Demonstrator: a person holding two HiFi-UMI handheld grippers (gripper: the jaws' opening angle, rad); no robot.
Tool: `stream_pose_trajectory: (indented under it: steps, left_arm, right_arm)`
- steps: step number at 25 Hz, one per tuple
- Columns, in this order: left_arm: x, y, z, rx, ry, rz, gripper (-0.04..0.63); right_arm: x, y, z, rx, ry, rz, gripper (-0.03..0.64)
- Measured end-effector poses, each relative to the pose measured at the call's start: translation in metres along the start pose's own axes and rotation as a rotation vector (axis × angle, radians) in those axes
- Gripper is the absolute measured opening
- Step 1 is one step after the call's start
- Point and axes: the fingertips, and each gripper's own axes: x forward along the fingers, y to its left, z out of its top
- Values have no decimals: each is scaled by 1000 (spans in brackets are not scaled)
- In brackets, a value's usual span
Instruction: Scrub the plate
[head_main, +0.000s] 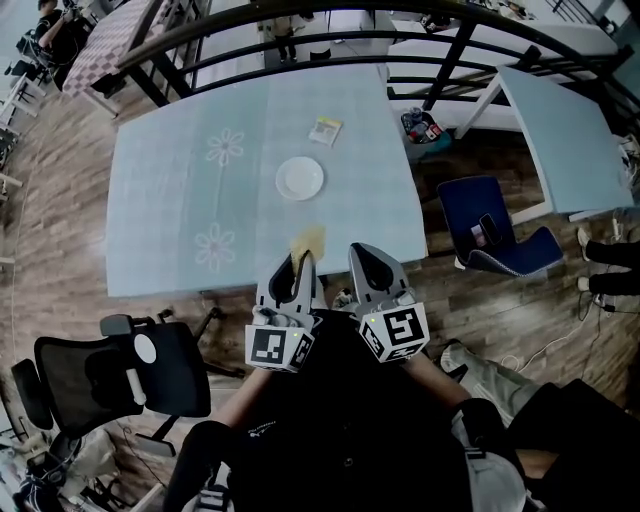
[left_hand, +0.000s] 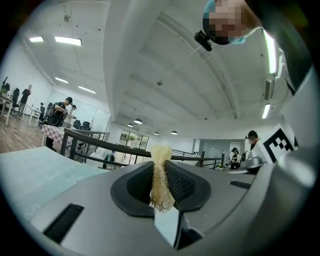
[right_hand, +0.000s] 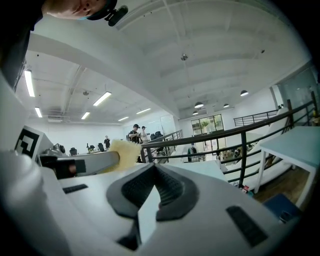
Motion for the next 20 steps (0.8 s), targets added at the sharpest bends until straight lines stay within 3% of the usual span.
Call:
stream_pose_trajectory:
  steps: [3,13,20]
  left_arm:
    - [-2,-9,2,25,-19,-40,69]
    - [-2,-20,-1,8,-13,-88,69]
    - [-3,-28,-7,3,4,-118,69]
  right_arm:
    - [-3,2,5,-6,-25,7,9]
    - [-12,5,15,21,-106,75,9]
    - [-16,-10,5,68,-89,29,8]
